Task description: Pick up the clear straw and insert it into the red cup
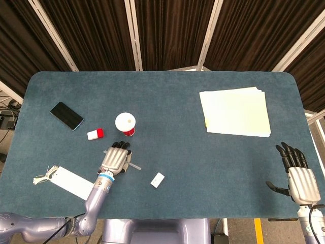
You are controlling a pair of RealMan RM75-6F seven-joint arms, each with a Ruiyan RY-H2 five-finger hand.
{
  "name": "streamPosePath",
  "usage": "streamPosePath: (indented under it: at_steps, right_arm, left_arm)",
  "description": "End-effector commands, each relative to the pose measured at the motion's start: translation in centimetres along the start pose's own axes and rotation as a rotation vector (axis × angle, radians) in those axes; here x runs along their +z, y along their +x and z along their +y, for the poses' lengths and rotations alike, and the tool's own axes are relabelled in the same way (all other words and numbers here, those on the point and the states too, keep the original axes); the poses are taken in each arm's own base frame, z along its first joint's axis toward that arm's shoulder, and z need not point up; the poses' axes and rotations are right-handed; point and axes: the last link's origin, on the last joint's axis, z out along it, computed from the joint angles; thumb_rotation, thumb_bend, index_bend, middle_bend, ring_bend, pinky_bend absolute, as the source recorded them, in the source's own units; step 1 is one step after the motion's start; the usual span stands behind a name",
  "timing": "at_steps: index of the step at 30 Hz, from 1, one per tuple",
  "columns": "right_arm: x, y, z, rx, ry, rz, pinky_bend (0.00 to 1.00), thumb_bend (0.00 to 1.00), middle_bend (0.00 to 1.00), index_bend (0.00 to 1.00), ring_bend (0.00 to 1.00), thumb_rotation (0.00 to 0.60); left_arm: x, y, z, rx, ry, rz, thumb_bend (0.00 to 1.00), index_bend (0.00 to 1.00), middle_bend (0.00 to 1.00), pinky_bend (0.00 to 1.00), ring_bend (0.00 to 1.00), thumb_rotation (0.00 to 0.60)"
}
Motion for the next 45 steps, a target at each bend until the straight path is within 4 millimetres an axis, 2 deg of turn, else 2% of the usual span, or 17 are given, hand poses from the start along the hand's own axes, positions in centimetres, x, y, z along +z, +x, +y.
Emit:
streamPosePath:
  at_steps: [1,6,9,13,17,28,31,39,45]
  right_arm:
    - [0.0,0.0,0.0,-0.001,0.0,-0.001,0.0,0.12,0.0,0.0,0.0,0.6]
    - [0.0,0.1,-0.2,0.016,0.009,0.004,0.0,0.12,0.0,0.0,0.0,0.6]
    - [0.1,0.5,-0.6,0.048,0.057,0.047,0.0,0.12,0.0,0.0,0.0,0.6]
    - [-0.1,0.4,-0.5,0.05,0.073,0.062,0.0,0.12,0.0,0.0,0.0,0.6]
    - [-0.1,0.2,-0.3,0.046,0.06,0.047,0.0,0.13,0.0,0.0,0.0,0.6]
    - [0.0,0.1,-0.3,0.037,0.057,0.039,0.0,0.13,0.0,0.0,0.0,0.6]
    - [0.0,0.1,-0.3,0.032,0.061,0.038,0.0,0.13,0.0,0.0,0.0,0.6]
    - [0.1,0.0,-0.2,0.033,0.049,0.029,0.0,0.13,0.0,0.0,0.0,0.6]
    - [0.1,0.1,-0.2,0.039,0.048,0.029,0.0,0.12,0.0,0.0,0.0,0.6]
  left_arm:
    - [-0.5,0.5,0.0,-0.022,-0.006,0.014,0.44,0.58,0.16,0.14,0.11,0.6]
    - [-1.2,1.8,-0.2,-0.037,-0.014,0.056,0.44,0.58,0.16,0.14,0.11,0.6]
    - [-1.7,3.2,-0.4,-0.07,-0.023,0.094,0.44,0.58,0.16,0.14,0.11,0.6]
    - [-2.2,5.6,-0.4,-0.155,-0.044,0.137,0.44,0.58,0.16,0.14,0.11,0.6]
    - [-3.1,9.0,0.1,-0.314,-0.082,0.175,0.44,0.58,0.16,0.14,0.11,0.6]
    - [-5.6,15.4,1.6,-0.622,-0.19,0.193,0.44,0.58,0.16,0.14,0.09,0.6]
    - [-5.2,16.6,1.8,-0.711,-0.205,0.229,0.44,0.58,0.16,0.14,0.09,0.6]
    - [-2.5,18.6,1.3,-0.988,-0.194,0.234,0.44,0.58,0.16,0.14,0.09,0.6]
    - [-1.1,18.8,0.7,-1.085,-0.19,0.229,0.44,0.58,0.16,0.14,0.08,0.6]
